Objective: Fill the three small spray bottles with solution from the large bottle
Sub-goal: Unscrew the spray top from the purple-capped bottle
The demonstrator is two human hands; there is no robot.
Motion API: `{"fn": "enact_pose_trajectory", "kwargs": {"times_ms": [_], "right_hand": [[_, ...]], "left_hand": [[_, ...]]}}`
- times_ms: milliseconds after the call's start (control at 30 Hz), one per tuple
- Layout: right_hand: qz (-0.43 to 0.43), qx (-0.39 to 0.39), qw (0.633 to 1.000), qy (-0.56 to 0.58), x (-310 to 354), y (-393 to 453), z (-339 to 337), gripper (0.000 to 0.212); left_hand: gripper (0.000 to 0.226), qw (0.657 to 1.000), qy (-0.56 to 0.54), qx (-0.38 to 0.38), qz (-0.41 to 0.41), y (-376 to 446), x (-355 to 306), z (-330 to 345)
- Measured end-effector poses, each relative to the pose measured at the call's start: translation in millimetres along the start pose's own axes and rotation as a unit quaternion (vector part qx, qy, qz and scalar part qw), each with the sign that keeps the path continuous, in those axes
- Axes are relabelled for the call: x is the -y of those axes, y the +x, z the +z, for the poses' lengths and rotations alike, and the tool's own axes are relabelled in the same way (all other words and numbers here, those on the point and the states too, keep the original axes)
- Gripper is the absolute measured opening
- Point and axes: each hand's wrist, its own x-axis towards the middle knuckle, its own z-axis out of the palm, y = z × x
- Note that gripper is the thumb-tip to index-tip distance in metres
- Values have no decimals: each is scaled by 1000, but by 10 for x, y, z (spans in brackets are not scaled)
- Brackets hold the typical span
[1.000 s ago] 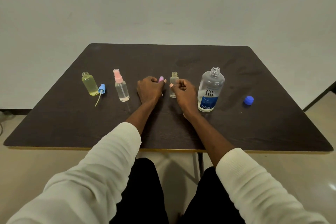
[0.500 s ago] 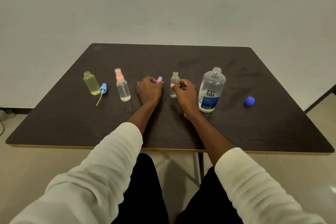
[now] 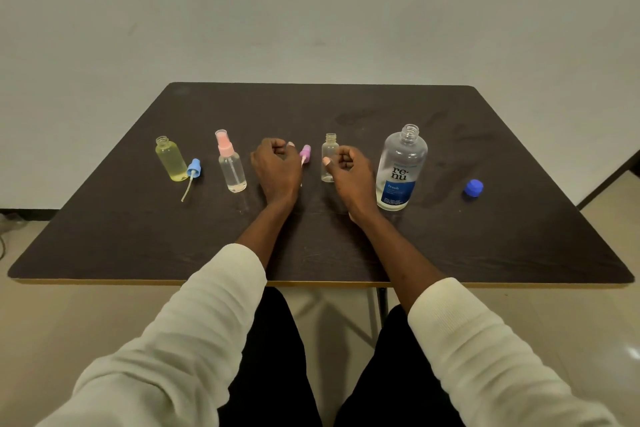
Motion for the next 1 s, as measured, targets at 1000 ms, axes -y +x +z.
{"fn": "enact_pose_trajectory", "kwargs": {"times_ms": [1000], "right_hand": [[-29,-45,994,-93,94,-661,-334,25]], "left_hand": [[44,929,25,288,230,-509,-99,-228]]}}
